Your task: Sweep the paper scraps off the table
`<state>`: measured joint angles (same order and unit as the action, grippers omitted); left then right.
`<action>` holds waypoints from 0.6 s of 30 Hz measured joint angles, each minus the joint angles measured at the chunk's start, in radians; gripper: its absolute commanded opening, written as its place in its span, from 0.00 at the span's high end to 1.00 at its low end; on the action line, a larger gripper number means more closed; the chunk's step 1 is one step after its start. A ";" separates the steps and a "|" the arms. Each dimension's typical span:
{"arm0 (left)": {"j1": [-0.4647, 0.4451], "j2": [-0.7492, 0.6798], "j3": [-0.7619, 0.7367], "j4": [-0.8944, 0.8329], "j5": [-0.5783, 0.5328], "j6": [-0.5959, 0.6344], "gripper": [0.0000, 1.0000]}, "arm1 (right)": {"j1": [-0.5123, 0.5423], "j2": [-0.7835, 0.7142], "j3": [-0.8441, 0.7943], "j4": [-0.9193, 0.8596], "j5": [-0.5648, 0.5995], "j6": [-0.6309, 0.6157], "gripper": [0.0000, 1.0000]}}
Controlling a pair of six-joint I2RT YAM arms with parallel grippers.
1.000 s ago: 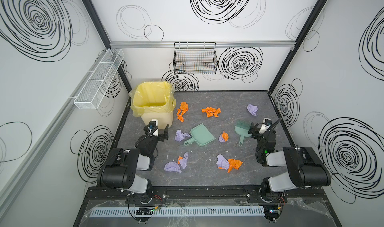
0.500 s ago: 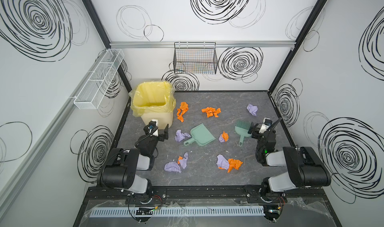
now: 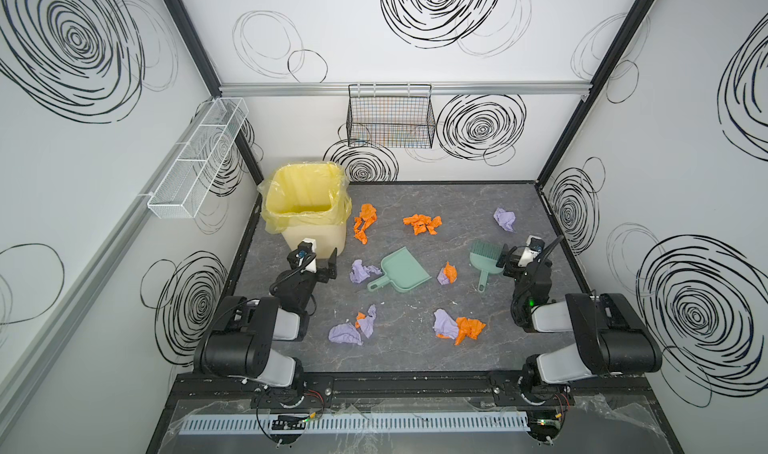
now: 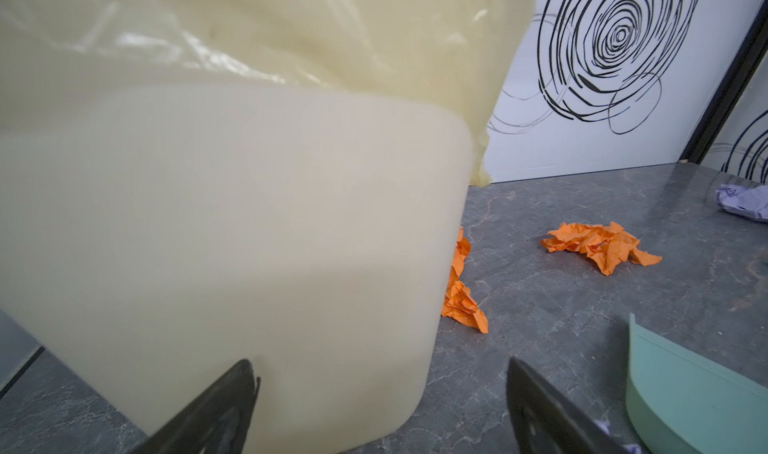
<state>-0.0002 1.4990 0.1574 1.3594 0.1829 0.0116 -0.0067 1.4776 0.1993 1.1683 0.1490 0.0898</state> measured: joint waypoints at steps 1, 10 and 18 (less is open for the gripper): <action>0.000 0.000 0.000 0.000 0.000 0.000 0.04 | 0.001 0.000 0.000 0.002 0.003 0.000 0.00; 0.000 0.000 0.000 0.000 0.000 0.000 0.04 | 0.011 -0.011 -0.004 0.004 0.039 0.000 0.00; 0.000 0.000 0.000 0.000 0.000 0.000 0.04 | 0.033 -0.413 0.138 -0.434 0.117 0.148 0.00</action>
<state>-0.0002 1.4990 0.1574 1.3594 0.1829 0.0116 0.0265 1.0645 0.3378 0.7341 0.2665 0.2375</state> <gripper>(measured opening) 0.960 0.999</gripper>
